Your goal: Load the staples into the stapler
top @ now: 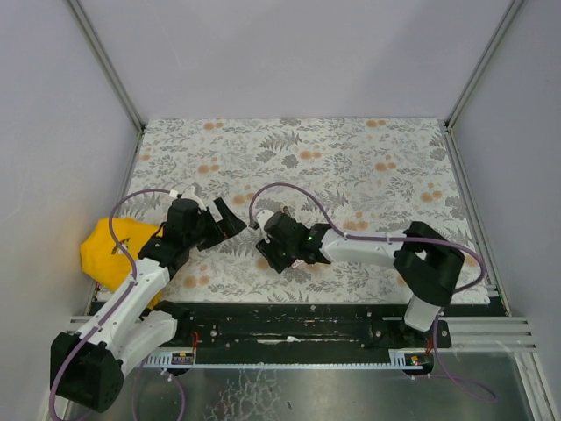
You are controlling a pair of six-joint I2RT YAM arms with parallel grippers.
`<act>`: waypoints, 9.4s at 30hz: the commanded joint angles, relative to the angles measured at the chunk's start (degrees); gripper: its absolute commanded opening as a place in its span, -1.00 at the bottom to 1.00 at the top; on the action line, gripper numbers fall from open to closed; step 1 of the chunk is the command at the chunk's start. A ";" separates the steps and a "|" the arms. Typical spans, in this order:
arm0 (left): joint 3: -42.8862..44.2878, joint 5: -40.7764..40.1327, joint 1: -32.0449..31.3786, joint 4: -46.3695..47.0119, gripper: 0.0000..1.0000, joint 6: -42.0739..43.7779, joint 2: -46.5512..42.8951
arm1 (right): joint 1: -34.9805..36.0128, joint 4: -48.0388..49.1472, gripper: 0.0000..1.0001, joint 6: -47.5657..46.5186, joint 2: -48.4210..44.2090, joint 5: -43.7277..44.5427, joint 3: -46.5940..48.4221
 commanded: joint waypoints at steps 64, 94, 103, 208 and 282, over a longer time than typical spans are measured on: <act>-10.23 23.38 -15.31 62.10 0.02 -25.40 -7.58 | -19.95 64.97 -0.58 51.64 -22.14 -43.58 -16.40; -8.63 16.93 -15.50 37.96 -0.82 -17.28 -9.65 | -20.31 51.31 0.20 41.90 -27.70 -37.81 -17.98; -5.12 0.00 -21.20 5.06 -0.86 -9.98 1.71 | -20.92 21.78 0.94 19.72 -37.61 -11.22 -18.38; 15.03 0.96 16.97 4.04 1.00 15.70 8.32 | 6.13 -14.32 -0.53 15.04 8.33 16.79 11.85; 14.58 1.91 18.67 3.40 1.00 15.91 11.07 | -17.08 9.21 -0.57 -16.95 6.92 -1.04 4.36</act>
